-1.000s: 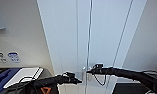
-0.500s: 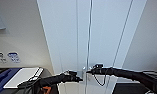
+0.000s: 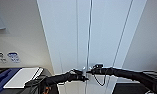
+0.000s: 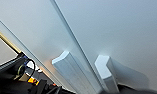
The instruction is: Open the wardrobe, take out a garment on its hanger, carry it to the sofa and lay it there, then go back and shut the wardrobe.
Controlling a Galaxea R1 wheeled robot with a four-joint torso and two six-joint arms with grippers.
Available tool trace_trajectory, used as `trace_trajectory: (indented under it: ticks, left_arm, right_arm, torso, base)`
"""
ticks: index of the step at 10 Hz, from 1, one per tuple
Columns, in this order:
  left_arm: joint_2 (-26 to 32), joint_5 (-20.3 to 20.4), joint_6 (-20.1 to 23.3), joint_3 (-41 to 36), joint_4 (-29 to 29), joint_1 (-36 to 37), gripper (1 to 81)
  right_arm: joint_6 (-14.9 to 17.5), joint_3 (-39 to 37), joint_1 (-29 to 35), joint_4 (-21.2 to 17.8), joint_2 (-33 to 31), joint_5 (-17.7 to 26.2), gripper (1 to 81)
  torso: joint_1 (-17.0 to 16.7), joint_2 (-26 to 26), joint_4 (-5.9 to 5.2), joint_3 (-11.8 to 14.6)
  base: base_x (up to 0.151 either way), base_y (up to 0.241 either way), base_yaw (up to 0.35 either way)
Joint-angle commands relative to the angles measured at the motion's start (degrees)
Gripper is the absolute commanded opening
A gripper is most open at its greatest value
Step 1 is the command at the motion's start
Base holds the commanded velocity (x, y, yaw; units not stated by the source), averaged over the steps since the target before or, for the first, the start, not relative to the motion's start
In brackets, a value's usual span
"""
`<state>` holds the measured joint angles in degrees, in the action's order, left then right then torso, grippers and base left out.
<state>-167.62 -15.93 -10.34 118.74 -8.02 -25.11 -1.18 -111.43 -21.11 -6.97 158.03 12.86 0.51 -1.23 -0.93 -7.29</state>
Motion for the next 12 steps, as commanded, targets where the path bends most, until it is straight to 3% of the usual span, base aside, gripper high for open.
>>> trace_trajectory:
  ticks: [1,4,9,12]
  left_arm:
    - [-2.19,-0.41,0.23,1.05,-2.43,9.95,81.1]
    - [-3.25,-0.77,0.32,3.08,-3.23,9.6,81.1]
    - [1.14,-0.24,0.14,-0.87,-2.61,8.1,81.1]
    - [-1.65,0.9,0.14,3.93,-2.88,8.63,81.1]
  right_arm:
    - [-0.31,2.11,8.94,-0.67,1.97,0.67,81.1]
    - [-0.31,1.85,8.93,-0.85,1.97,0.76,81.1]
    - [-0.31,1.76,8.76,-0.76,1.97,0.94,81.1]
    - [-0.31,1.67,8.84,-0.76,2.06,0.94,81.1]
  torso:
    - [0.0,0.0,0.0,0.0]
    - [0.0,0.0,0.0,0.0]
    - [0.0,0.0,0.0,0.0]
    - [0.0,0.0,0.0,0.0]
  base:
    - [0.0,0.0,0.0]
    - [0.0,0.0,0.0]
    - [0.0,0.0,0.0]
    - [0.0,0.0,0.0]
